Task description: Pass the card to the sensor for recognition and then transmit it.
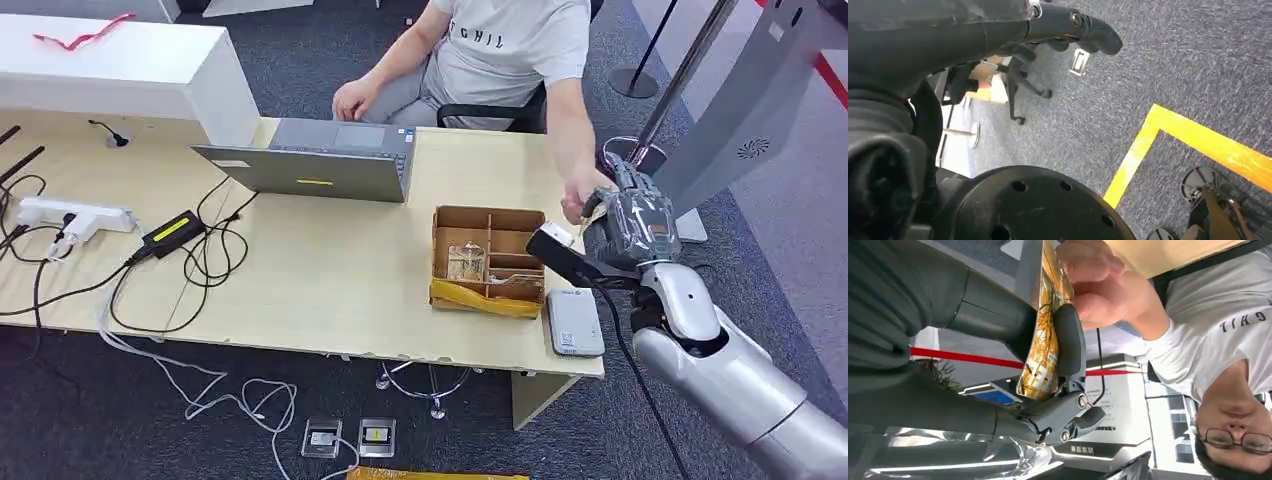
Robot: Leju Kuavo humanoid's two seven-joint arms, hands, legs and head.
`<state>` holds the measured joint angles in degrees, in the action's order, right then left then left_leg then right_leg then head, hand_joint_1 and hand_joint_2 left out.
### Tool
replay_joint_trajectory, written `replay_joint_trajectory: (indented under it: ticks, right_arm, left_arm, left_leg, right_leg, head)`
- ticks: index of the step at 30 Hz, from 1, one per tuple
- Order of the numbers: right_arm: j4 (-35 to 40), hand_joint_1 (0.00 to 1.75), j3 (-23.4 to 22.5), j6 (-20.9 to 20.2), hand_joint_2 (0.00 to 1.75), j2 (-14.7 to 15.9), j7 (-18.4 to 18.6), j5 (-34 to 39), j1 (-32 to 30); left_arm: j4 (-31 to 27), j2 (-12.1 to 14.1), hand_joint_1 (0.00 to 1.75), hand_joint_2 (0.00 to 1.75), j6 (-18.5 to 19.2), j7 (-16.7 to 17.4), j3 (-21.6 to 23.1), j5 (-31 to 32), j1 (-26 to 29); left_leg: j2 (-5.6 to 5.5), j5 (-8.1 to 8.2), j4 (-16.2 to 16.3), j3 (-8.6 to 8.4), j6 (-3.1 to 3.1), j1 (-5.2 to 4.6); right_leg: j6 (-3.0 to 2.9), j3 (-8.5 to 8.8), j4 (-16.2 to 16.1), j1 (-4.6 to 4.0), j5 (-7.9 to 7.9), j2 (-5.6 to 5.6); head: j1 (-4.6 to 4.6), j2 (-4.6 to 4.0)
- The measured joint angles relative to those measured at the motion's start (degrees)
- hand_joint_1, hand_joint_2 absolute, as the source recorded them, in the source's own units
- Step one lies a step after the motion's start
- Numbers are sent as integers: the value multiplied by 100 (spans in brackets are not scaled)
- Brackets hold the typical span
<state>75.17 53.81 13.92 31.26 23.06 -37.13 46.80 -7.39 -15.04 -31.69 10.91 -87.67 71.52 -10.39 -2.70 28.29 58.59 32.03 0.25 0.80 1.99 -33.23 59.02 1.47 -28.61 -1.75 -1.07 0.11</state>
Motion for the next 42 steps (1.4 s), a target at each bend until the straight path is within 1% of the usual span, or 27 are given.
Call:
replay_joint_trajectory:
  ticks: [8,13,14,18,20,24,26,31,35,42]
  right_arm:
    - [4,175,-77,-37,175,11,35,0,-23]
    - [-24,175,-77,-9,175,24,55,65,-161]
    - [-48,175,-77,11,175,24,28,61,-203]
    - [-289,175,-68,195,175,-11,-291,35,-364]
    - [-433,175,-64,271,175,-72,-418,68,-422]
    - [-872,175,-44,334,175,-290,-715,194,-461]
    - [-1080,175,-31,369,175,-398,-798,225,-462]
    - [-1519,175,43,374,175,-640,-889,48,-467]
    - [-1814,175,72,383,175,-798,-929,87,-473]
    - [-2247,175,59,599,175,-859,-907,371,-488]
  left_arm:
    - [0,13,0,0,-76,-33,0,11,10]
    - [0,13,0,0,-76,-44,0,28,10]
    - [0,13,0,0,-79,-35,0,33,10]
    - [2,11,0,0,-105,2,0,72,8]
    - [4,11,0,0,-136,11,0,98,8]
    - [24,7,0,0,-243,57,-4,144,4]
    - [33,7,0,0,-275,72,-7,170,1]
    - [46,7,0,0,-297,135,-7,229,-4]
    - [46,4,0,0,-297,113,-9,225,-7]
    - [46,9,0,0,-273,-85,-17,96,-5]
  left_leg:
    - [2,0,0,-1,0,0]
    - [4,0,0,0,0,0]
    - [4,1,0,1,0,0]
    - [3,1,0,4,0,0]
    - [3,1,0,6,0,0]
    - [1,0,0,6,0,1]
    - [1,0,0,5,0,1]
    - [2,0,0,6,0,1]
    - [2,0,0,6,0,0]
    - [3,0,0,5,0,0]
  right_leg:
    - [0,-1,0,0,0,-3]
    - [0,-2,-1,0,0,-4]
    - [0,-2,-1,0,0,-4]
    - [0,-2,0,0,0,-2]
    - [0,-2,0,0,0,-2]
    - [0,-3,1,0,0,0]
    - [0,-3,1,0,0,-1]
    - [0,-4,1,0,0,-2]
    - [0,-6,0,0,0,-2]
    - [0,-7,0,0,0,-3]
  head:
    - [0,0]
    - [0,0]
    - [0,0]
    - [0,0]
    - [0,0]
    - [0,0]
    - [0,0]
    - [-2,2]
    - [0,0]
    - [0,0]
